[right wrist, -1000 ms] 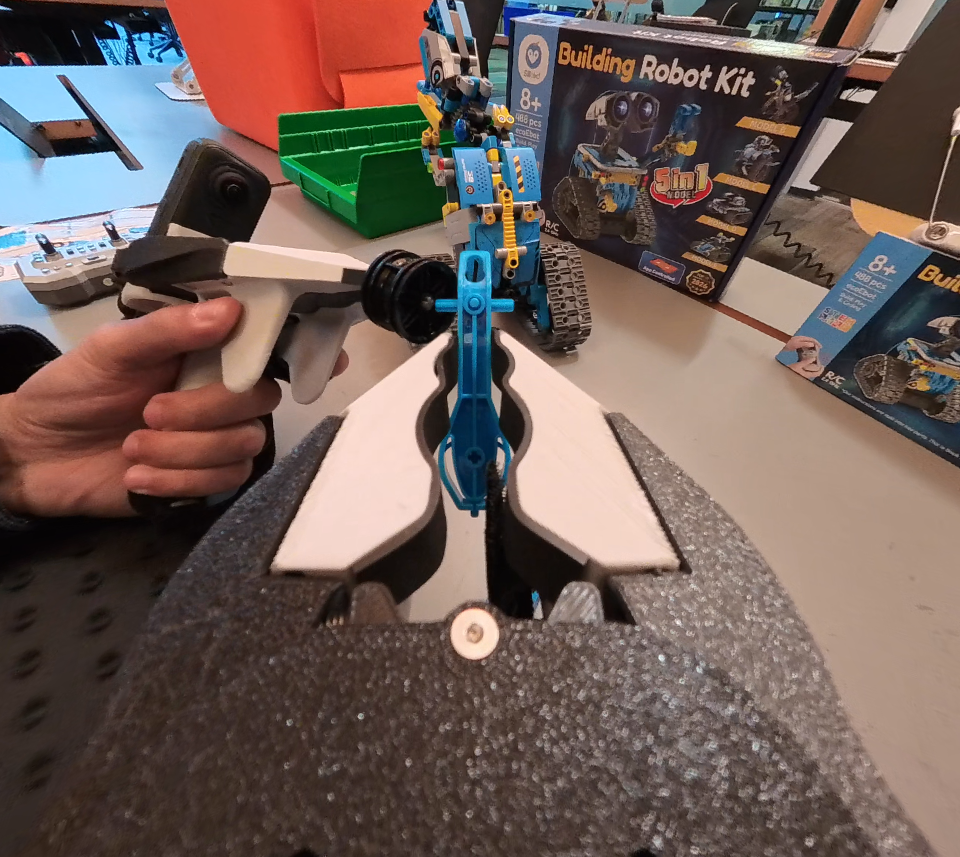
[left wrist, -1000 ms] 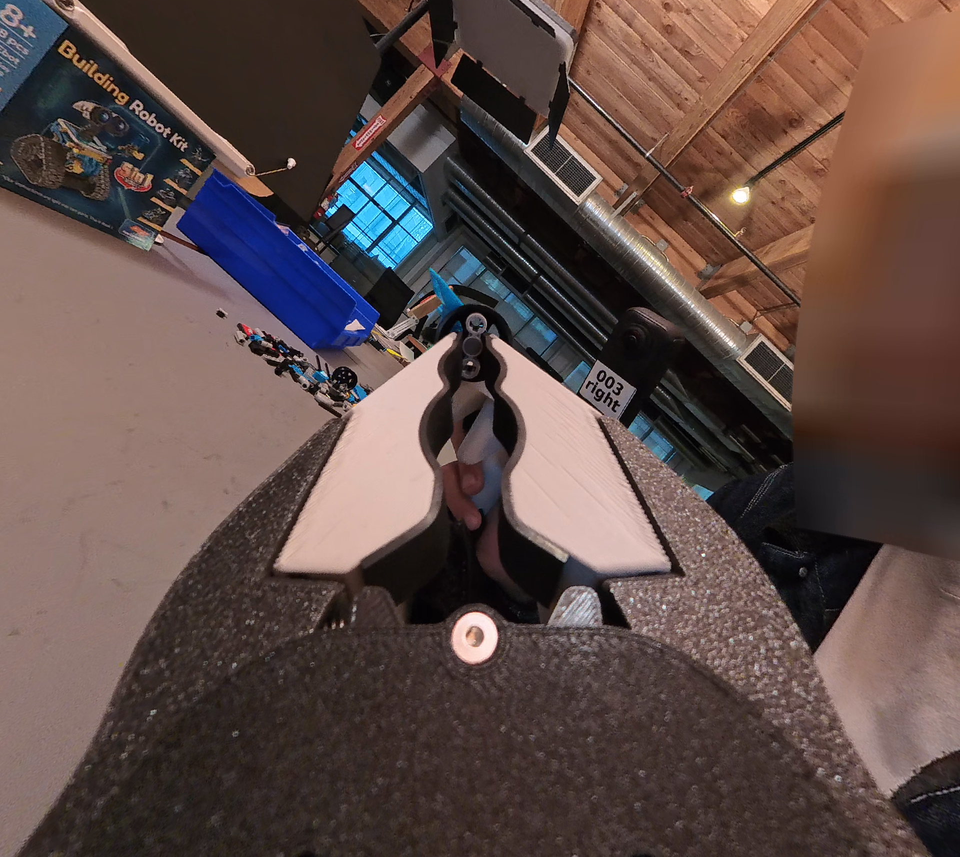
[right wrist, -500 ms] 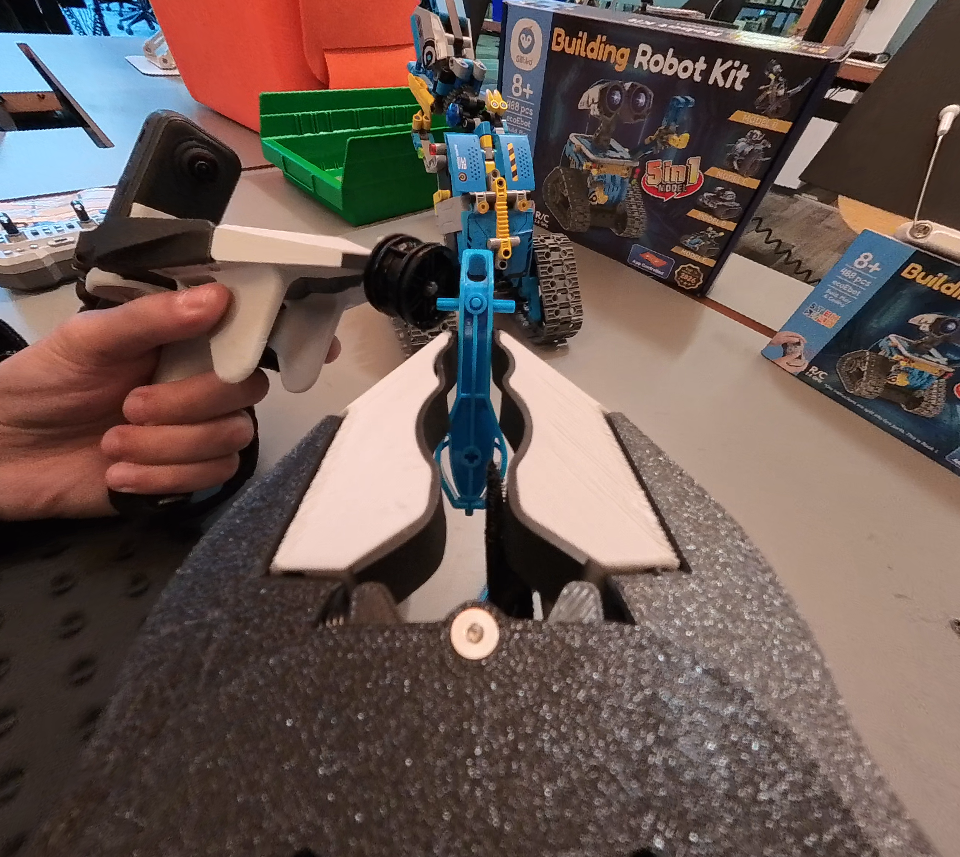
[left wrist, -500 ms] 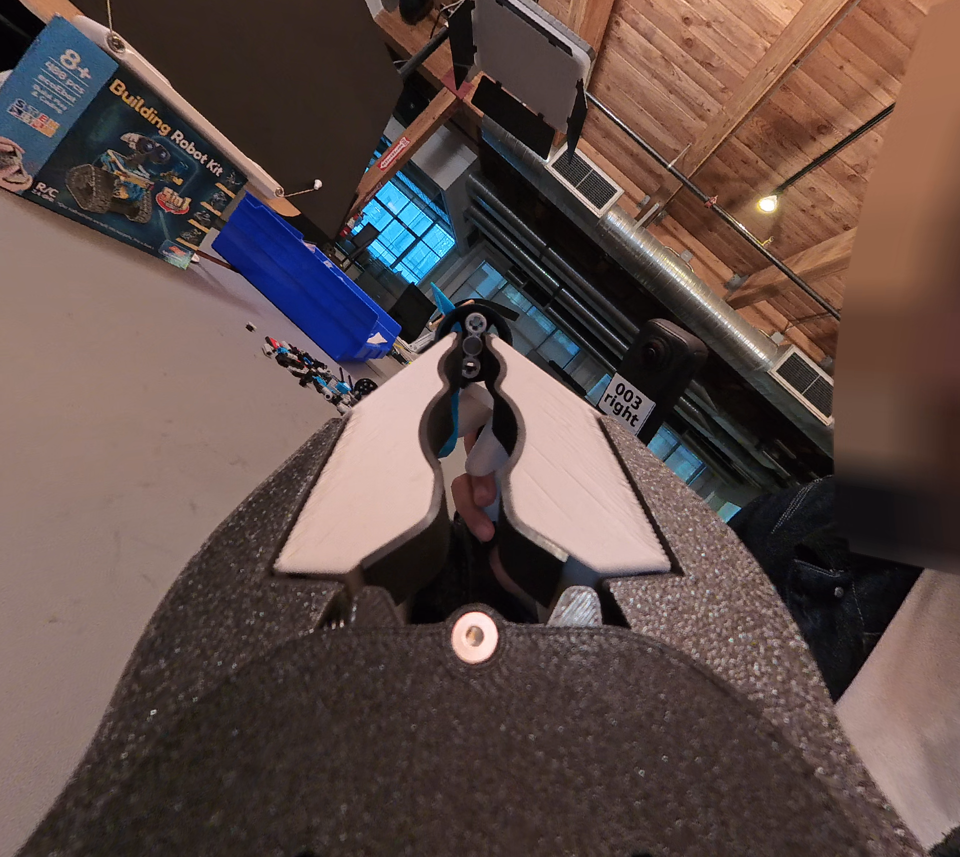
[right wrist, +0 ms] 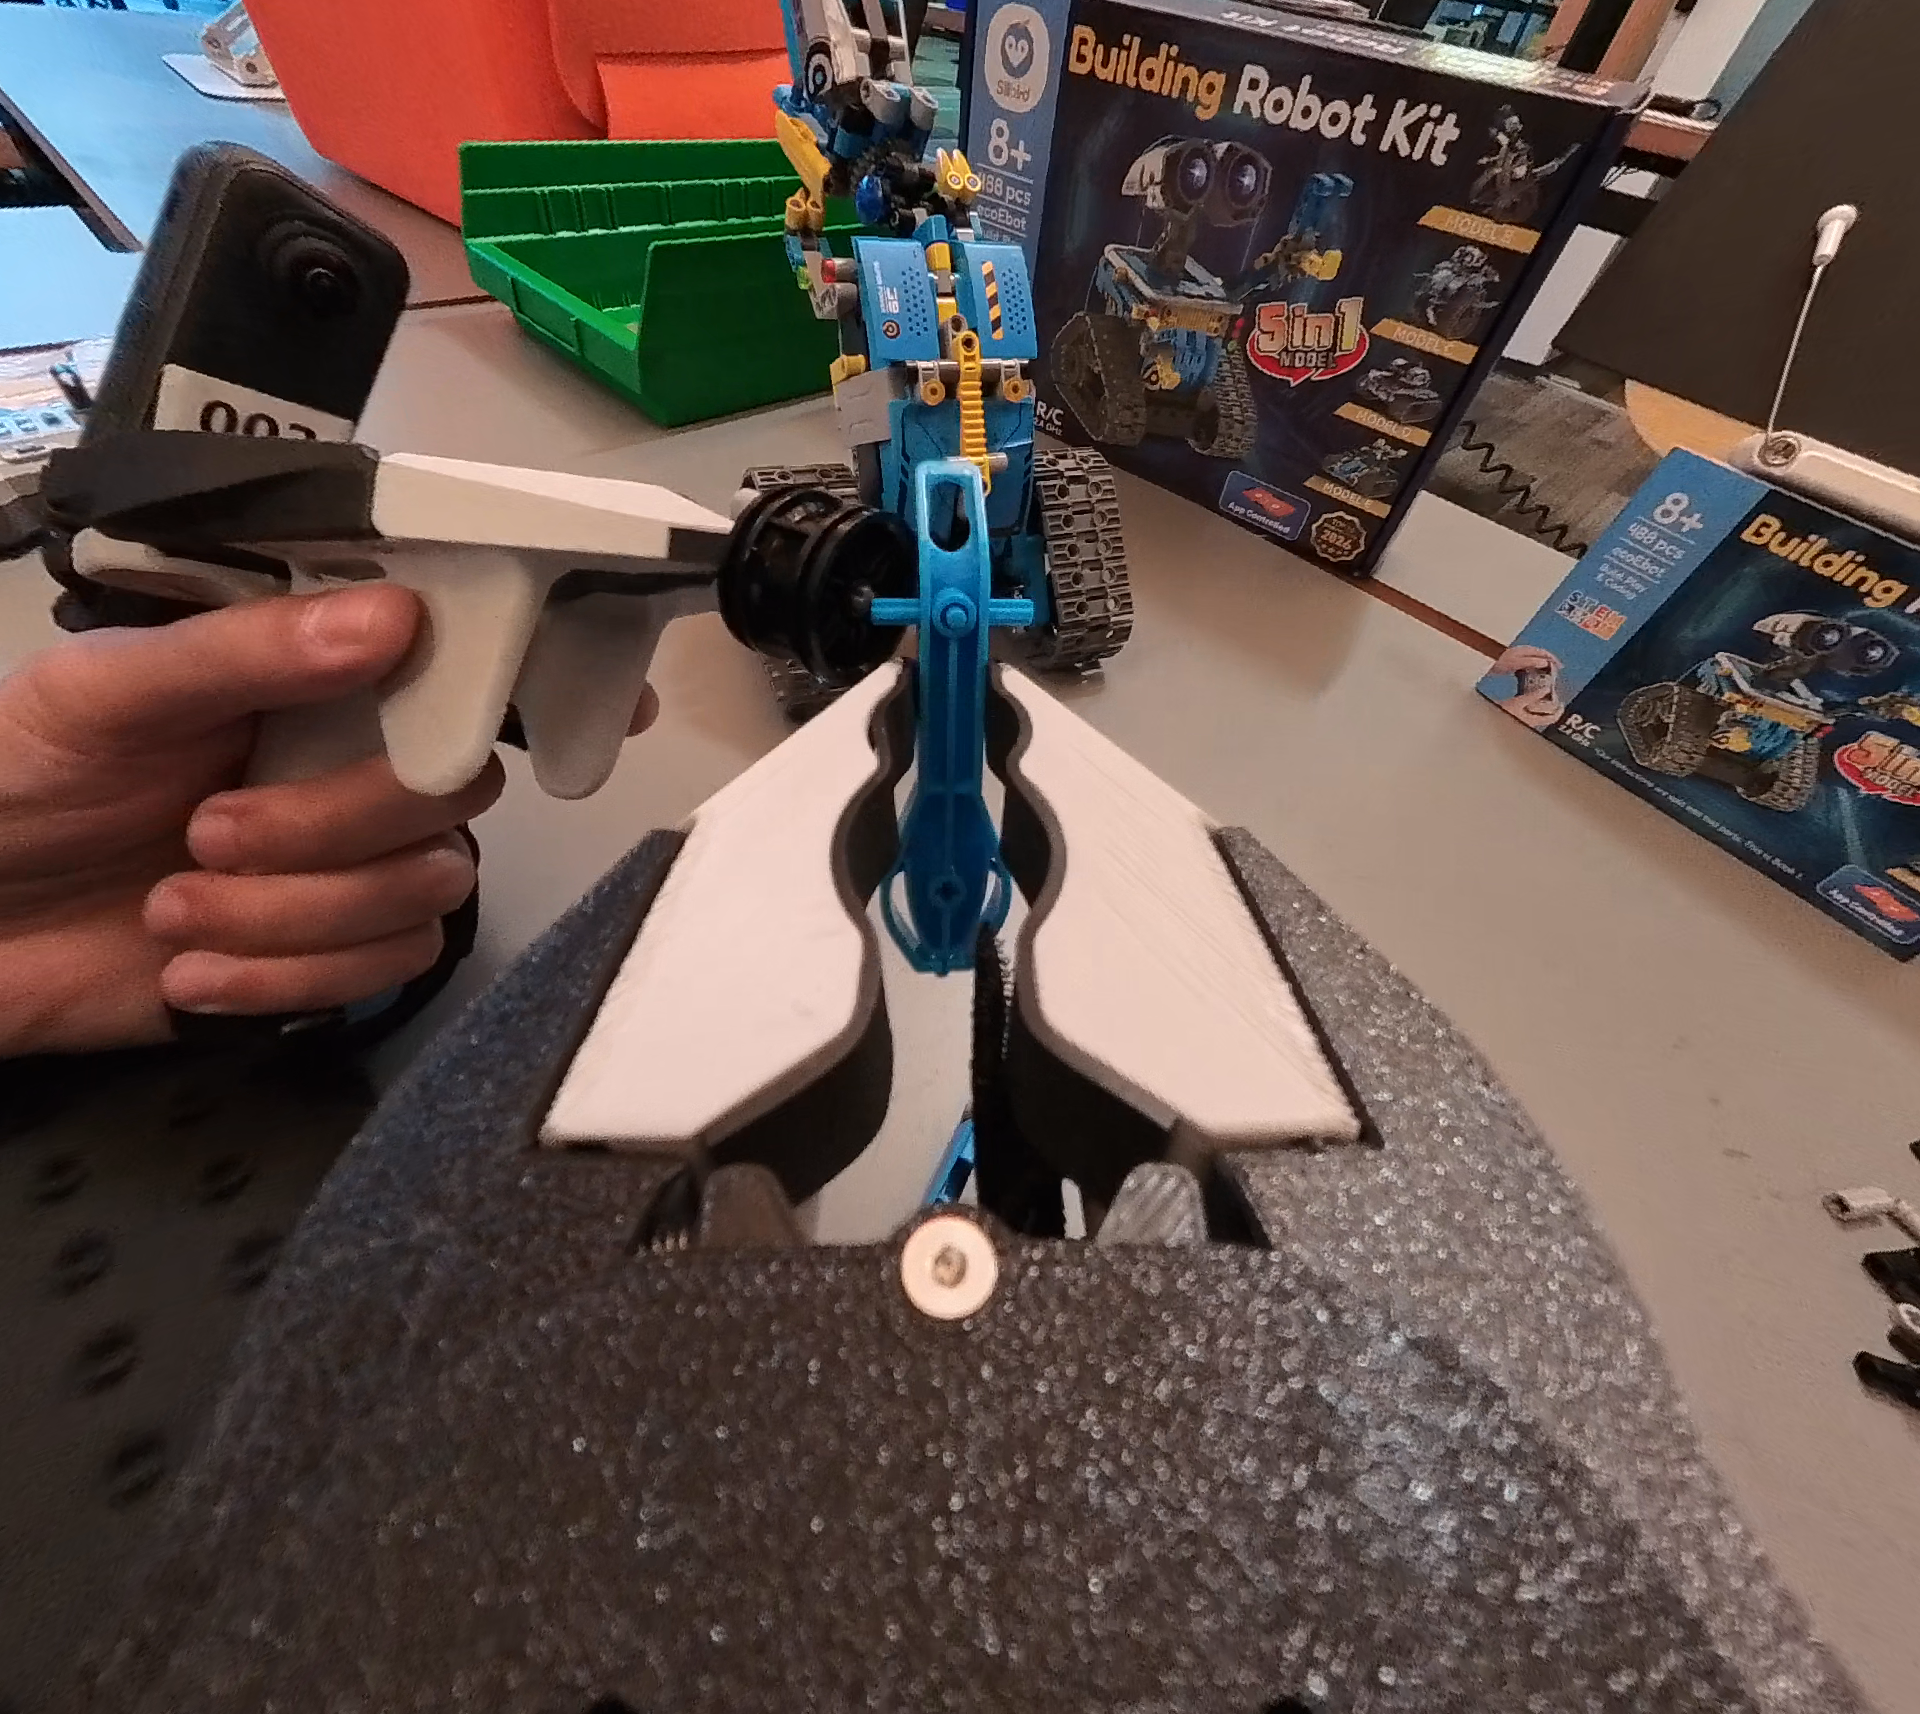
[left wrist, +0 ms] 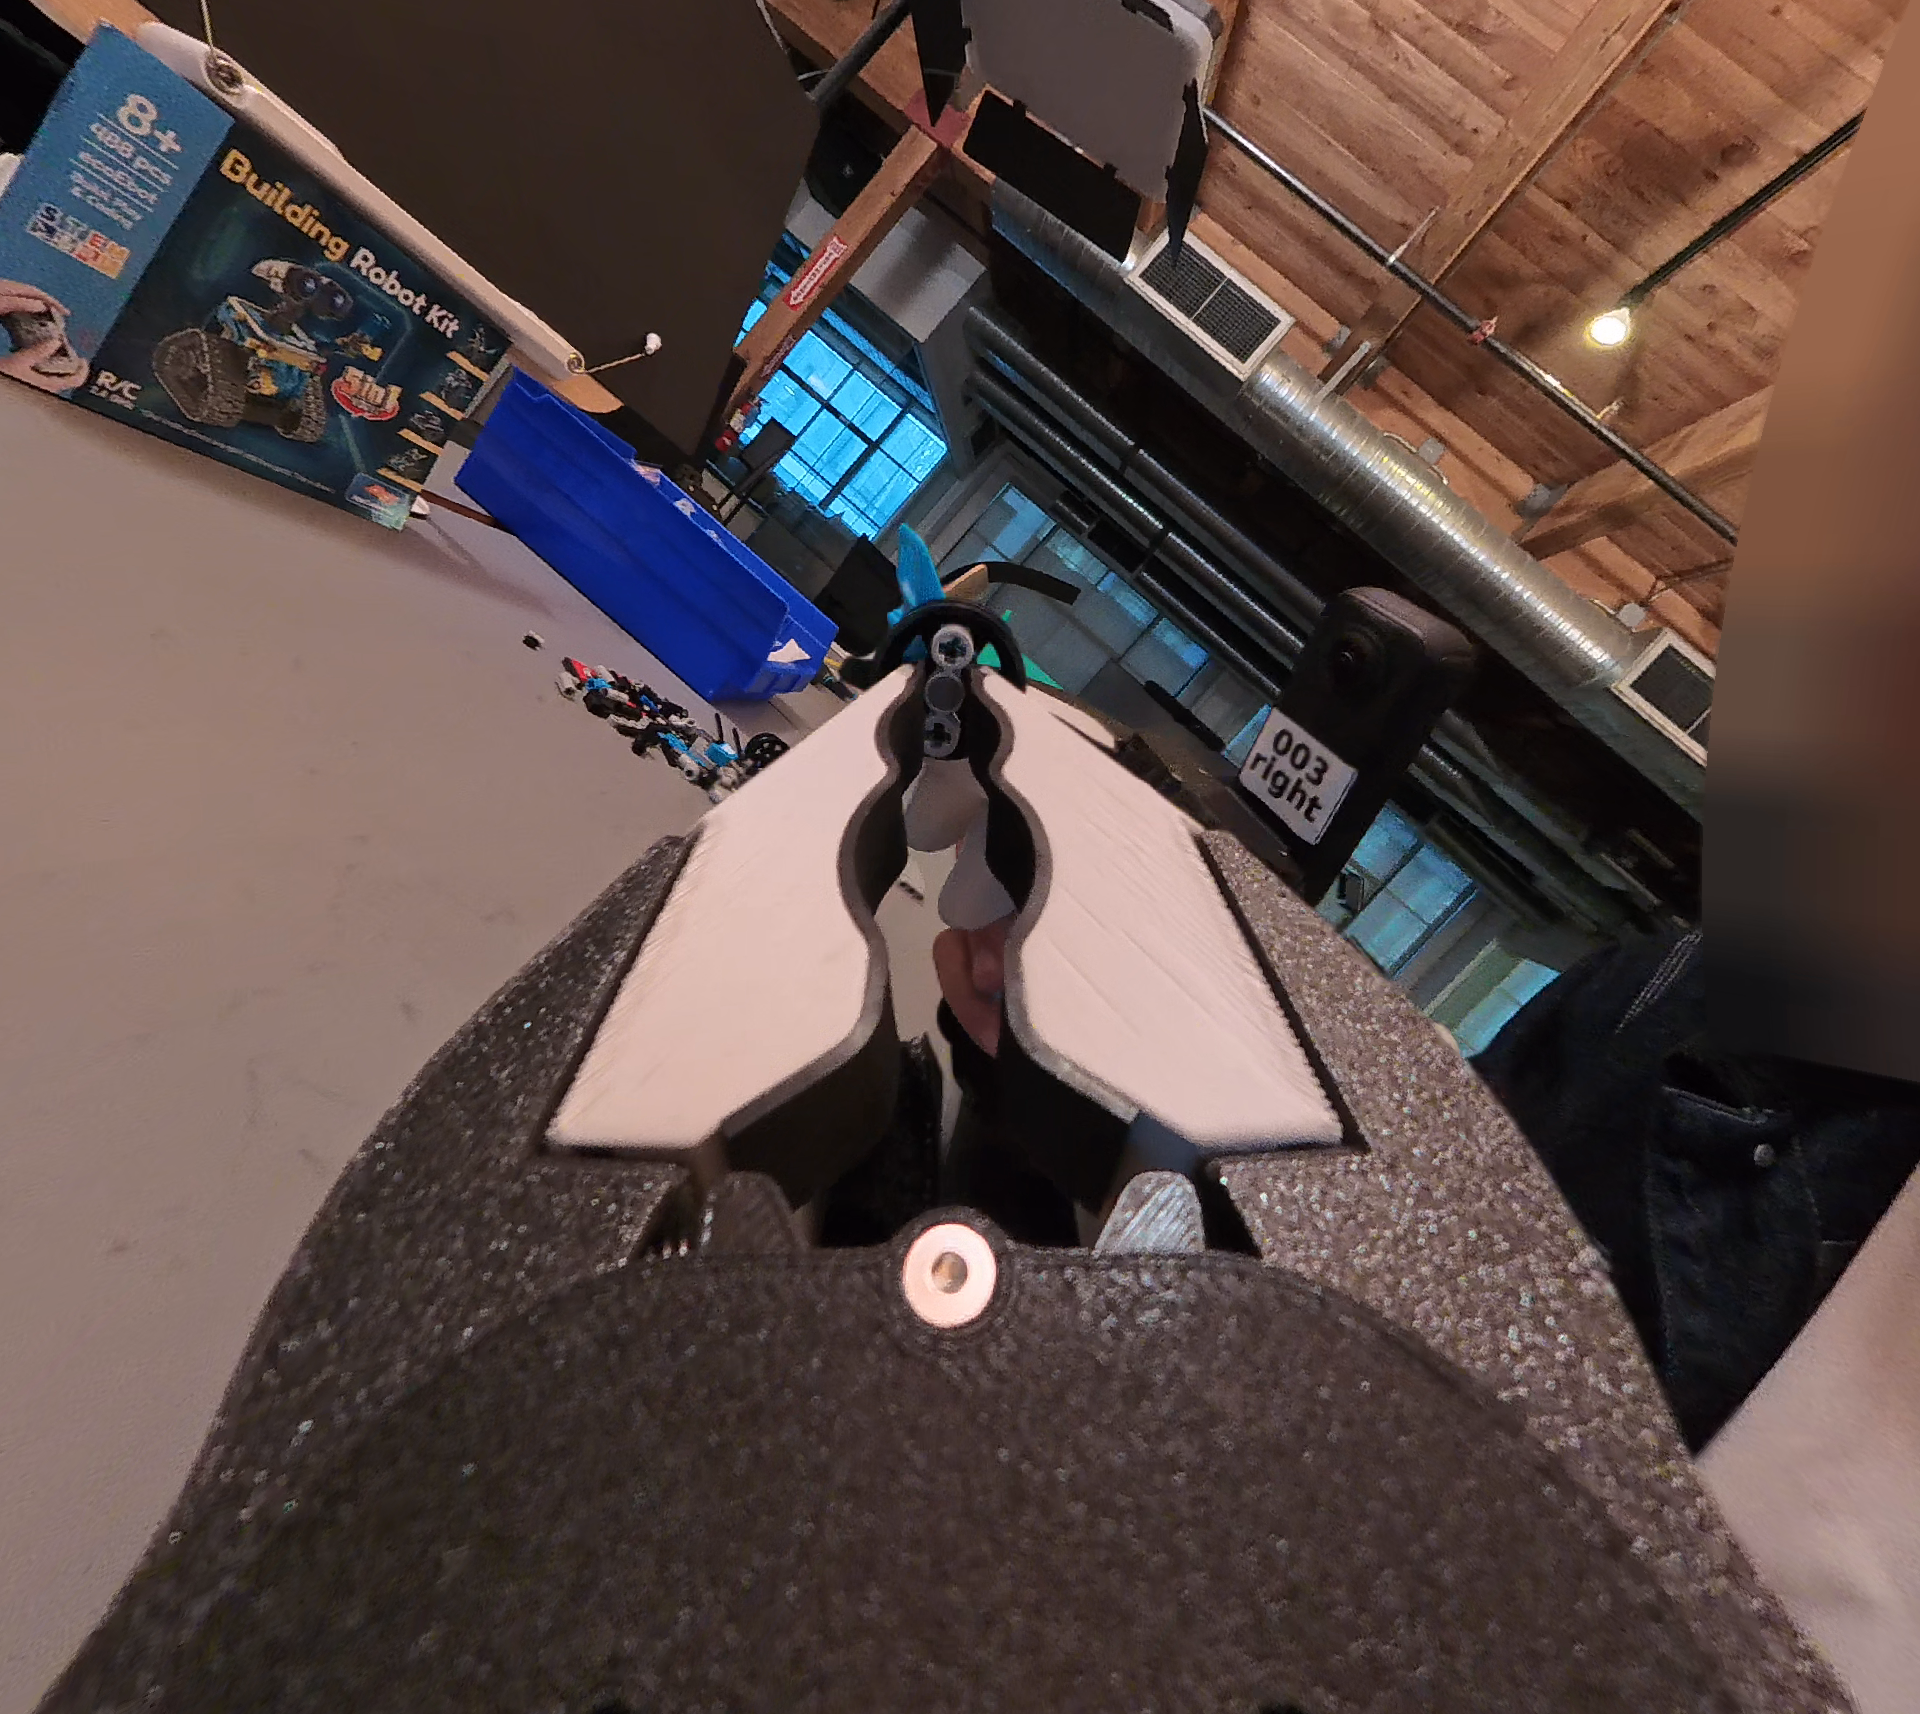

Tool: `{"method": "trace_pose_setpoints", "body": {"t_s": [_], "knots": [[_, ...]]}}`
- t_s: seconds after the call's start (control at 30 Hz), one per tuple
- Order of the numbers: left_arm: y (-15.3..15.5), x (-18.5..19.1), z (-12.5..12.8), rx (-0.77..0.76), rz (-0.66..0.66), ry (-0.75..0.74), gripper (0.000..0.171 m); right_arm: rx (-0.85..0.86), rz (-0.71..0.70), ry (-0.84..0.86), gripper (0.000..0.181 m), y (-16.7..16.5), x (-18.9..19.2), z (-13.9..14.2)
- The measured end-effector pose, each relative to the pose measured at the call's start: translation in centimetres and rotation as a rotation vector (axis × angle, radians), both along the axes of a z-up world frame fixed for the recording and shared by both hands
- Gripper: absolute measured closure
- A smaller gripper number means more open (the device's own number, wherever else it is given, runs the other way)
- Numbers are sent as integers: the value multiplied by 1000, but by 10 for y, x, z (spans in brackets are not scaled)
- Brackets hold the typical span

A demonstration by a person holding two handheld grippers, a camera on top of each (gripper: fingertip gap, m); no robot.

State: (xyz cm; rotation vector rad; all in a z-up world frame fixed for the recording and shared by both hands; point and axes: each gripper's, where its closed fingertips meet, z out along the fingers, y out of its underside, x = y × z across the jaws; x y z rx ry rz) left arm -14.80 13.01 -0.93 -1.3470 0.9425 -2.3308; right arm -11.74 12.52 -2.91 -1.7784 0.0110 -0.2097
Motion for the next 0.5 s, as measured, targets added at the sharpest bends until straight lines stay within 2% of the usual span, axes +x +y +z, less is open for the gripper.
{"method": "trace_pose_setpoints", "body": {"t_s": [0.17,0.37,0.5], "knots": [[0,0,-1,63,44,8,165,-16,-16,-35,171,0,1,-1],[-5,3,-5,322,189,29,165,-38,-20,-9,171,-1,5,-5],[-4,4,-7,340,204,41,165,-55,-17,-16,171,-1,4,-8]]}}
